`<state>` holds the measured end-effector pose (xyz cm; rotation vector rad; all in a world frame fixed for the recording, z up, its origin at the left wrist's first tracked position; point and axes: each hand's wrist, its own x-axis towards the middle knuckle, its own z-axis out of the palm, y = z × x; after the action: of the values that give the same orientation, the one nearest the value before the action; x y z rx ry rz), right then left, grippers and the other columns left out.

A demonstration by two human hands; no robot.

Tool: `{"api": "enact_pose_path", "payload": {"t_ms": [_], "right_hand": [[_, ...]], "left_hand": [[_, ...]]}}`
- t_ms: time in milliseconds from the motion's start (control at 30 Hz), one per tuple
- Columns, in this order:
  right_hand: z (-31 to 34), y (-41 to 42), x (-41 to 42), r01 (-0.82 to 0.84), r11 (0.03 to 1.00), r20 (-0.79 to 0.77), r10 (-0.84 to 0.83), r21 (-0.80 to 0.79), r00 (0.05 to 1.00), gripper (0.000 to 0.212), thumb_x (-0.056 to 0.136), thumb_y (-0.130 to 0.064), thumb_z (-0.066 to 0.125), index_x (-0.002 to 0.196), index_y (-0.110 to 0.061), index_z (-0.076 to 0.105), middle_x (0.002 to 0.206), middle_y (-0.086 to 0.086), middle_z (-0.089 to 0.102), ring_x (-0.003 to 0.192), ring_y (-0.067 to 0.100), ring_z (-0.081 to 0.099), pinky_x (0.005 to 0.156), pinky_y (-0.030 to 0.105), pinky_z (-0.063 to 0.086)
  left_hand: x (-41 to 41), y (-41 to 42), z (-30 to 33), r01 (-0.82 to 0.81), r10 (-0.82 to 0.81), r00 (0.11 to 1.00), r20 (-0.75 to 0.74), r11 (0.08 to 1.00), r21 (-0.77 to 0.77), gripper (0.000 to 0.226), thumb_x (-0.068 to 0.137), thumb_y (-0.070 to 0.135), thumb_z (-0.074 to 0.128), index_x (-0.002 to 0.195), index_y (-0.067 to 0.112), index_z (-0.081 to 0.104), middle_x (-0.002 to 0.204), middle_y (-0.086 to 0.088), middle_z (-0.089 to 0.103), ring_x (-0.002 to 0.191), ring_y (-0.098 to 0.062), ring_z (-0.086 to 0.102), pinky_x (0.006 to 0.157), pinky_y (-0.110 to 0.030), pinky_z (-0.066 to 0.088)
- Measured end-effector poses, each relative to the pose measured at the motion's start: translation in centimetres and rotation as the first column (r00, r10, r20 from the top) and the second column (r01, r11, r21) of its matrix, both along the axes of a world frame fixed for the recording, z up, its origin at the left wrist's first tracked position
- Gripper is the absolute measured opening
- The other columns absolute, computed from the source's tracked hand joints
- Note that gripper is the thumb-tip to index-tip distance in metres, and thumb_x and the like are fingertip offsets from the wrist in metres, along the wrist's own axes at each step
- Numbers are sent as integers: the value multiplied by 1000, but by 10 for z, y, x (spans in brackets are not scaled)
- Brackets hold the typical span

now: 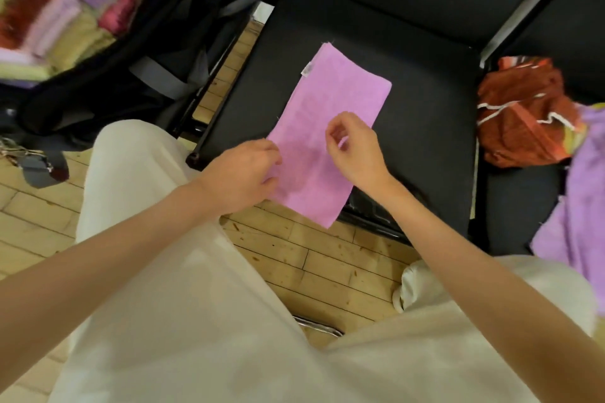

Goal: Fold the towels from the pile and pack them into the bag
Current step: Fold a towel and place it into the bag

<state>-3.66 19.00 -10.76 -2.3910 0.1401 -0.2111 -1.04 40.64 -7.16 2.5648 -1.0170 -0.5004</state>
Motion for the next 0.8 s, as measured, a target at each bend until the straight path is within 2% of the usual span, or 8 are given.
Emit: {"api": "enact_pose_path", "payload": {"t_ms": [100,233,400,533,600,667,733,800], "right_hand": [[3,0,-56,-231,931,-3,240,-281,971,19,73,-1,54,90,-10,54,103,2,54,78,17,53,62,35,50],[-16,-3,-94,-423,839,-136,401,-343,906,46,63,-4,53,109,-10,52,142,7,42,137,21,32,114,37,26],[-35,-2,-97,-368,828,-181,321,-423,930,38,70,-11,69,104,-12,52,149,13,37,141,26,27,118,37,10],[-35,3,-96,-326,857,-119,304,-399,945,19,85,-17,55,102,-10,56,145,17,41,139,31,33,115,39,16],[-24,6,-98,-274,911,-90,258,-308,962,23,96,-21,45,110,-6,55,135,14,51,128,30,43,110,37,28],[-10,7,-100,-179,975,-74,170,-129,983,21,100,-21,40,111,-5,50,104,9,61,94,25,56,84,38,45],[0,6,-101,-113,991,-90,106,-73,990,17,102,-22,35,108,-8,43,69,2,51,58,19,47,53,34,38],[3,5,-101,-66,994,-86,58,-92,995,18,103,-23,32,110,-8,40,56,1,42,45,19,38,44,29,27]], "left_hand": [[-6,-6,-6,77,-78,997,4,994,79,29,88,15,54,116,6,60,123,-4,57,112,-22,55,92,-42,46],[-7,-6,-11,121,-126,991,36,984,130,34,89,14,54,122,9,58,129,-4,58,117,-23,54,96,-41,44],[-9,-6,-12,108,-110,994,7,985,135,40,88,12,57,127,9,55,132,-6,57,120,-24,53,100,-38,42],[-19,-6,-12,104,-107,994,16,985,134,57,78,25,73,128,6,52,130,-10,56,118,-27,53,97,-39,44],[-24,-7,-15,106,-117,992,45,976,192,72,70,39,79,128,9,49,128,-7,55,115,-26,53,93,-40,47],[-27,-11,-18,76,-103,988,112,972,223,74,64,51,79,120,15,49,117,-1,56,104,-21,55,82,-38,50],[-31,-16,-21,30,-63,982,177,982,187,63,65,56,75,109,18,51,100,4,57,91,-18,55,71,-34,49],[-34,-21,-20,4,-40,966,255,990,139,42,77,45,70,100,15,52,88,2,55,82,-20,55,63,-30,42]]}}
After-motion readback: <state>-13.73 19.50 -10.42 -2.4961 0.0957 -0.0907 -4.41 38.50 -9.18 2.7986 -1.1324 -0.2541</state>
